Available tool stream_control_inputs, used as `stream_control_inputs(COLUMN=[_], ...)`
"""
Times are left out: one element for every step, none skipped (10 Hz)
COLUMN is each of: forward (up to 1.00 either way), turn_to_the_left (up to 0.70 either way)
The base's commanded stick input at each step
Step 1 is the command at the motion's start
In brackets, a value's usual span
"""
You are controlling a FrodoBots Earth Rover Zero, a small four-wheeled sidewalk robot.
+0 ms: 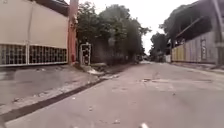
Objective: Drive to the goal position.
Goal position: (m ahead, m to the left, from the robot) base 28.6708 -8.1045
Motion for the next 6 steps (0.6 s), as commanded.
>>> stream_control_inputs(forward=[0.70,0.70,0.70,0.70,0.70,0.70], turn_to_the_left=[-0.24,0.00,0.00,0.00,0.00,0.00])
